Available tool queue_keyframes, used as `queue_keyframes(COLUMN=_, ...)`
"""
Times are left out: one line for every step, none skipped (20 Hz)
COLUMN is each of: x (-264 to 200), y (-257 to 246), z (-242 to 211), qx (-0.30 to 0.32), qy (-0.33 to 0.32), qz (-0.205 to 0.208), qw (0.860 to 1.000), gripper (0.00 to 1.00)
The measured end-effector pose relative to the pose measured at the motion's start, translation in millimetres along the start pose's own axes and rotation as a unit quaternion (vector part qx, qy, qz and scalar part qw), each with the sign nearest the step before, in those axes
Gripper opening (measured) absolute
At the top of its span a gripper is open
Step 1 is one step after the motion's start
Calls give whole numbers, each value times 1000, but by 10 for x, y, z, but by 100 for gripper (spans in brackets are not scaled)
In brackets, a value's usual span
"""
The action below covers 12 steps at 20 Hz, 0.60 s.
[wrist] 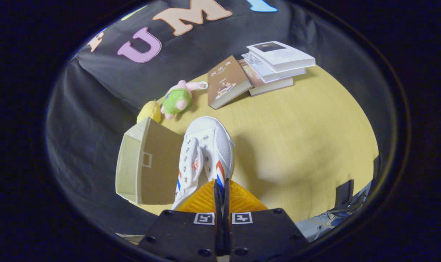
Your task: Open the storage box then place both shoes into the box .Put the left shoe in first, then the right shoe, with the right side of both shoes facing outward in a uniform manner.
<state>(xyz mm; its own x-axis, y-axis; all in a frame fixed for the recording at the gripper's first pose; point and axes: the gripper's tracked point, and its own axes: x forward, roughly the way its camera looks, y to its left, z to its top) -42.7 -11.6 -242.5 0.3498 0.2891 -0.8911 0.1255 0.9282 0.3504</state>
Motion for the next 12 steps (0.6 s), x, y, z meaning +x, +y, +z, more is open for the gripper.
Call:
queue_keyframes(x=-13, y=100, z=20, qx=-2, qy=-4, qz=1, qw=1000, gripper=4)
queue_keyframes(x=-22, y=212, z=34, qx=-1, qy=-8, qz=2, qw=1000, gripper=3)
queue_keyframes(x=-24, y=322, z=52, qx=1, qy=-12, qz=5, qw=1000, gripper=3)
queue_keyframes(x=-22, y=437, z=68, qx=1, qy=-15, qz=8, qw=1000, gripper=3)
queue_keyframes(x=-29, y=555, z=94, qx=1, qy=-19, qz=11, qw=1000, gripper=3)
queue_keyframes(x=-27, y=668, z=118, qx=0, qy=-22, qz=15, qw=1000, gripper=3)
queue_keyframes(x=-24, y=783, z=130, qx=-1, qy=-24, qz=19, qw=1000, gripper=3)
queue_keyframes(x=-12, y=901, z=165, qx=0, qy=-30, qz=23, qw=999, gripper=3)
queue_keyframes(x=-10, y=1025, z=170, qx=-2, qy=-30, qz=28, qw=999, gripper=3)
queue_keyframes(x=8, y=1141, z=191, qx=-1, qy=-32, qz=34, qw=999, gripper=3)
queue_keyframes(x=-52, y=1303, z=135, qx=0, qy=-33, qz=40, qw=999, gripper=3)
queue_keyframes(x=-14, y=1426, z=164, qx=1, qy=-34, qz=45, qw=998, gripper=3)
